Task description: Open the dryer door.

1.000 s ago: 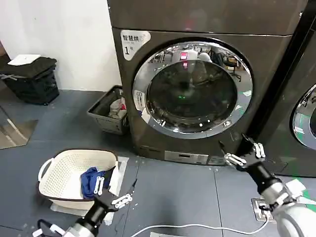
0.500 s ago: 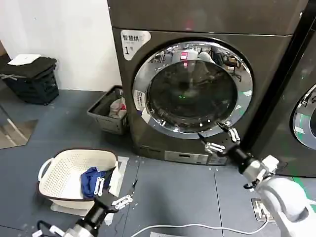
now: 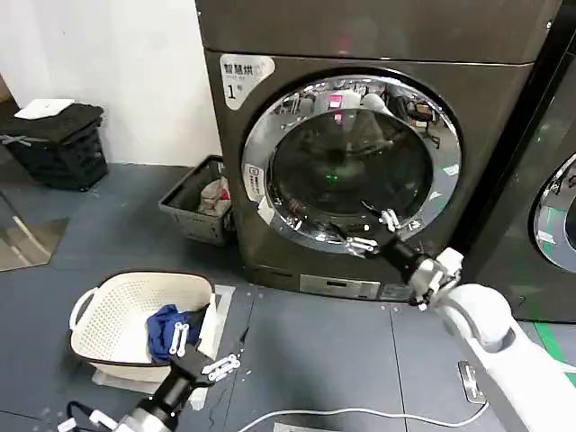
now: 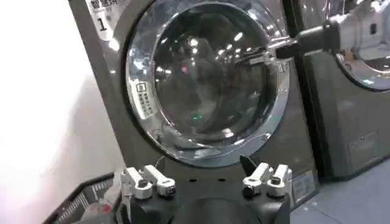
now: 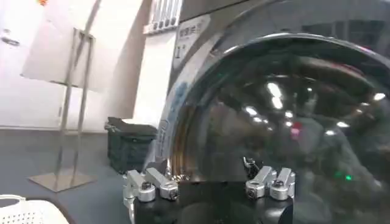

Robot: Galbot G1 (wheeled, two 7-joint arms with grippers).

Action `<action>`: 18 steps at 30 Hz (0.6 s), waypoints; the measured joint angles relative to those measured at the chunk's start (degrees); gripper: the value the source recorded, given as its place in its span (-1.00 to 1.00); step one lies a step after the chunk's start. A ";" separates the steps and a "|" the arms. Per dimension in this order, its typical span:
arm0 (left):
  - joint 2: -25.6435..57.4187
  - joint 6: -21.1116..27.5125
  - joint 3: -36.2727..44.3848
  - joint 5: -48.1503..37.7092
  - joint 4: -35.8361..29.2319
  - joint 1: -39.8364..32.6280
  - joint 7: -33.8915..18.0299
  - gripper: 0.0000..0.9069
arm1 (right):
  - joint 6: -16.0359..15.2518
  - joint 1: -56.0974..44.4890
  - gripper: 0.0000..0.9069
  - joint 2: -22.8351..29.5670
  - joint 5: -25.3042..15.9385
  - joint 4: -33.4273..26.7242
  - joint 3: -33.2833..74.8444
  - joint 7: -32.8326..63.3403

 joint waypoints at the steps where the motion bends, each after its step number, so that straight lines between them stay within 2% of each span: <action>1: -0.02 -0.12 -0.16 0.01 0.13 0.00 0.03 1.00 | -0.04 0.82 1.00 0.26 -0.01 -0.48 -0.71 0.01; 18: -0.20 -0.21 -1.05 -0.12 -0.28 0.47 0.09 1.00 | -0.54 10.98 1.00 4.50 -0.37 -7.74 -10.23 0.82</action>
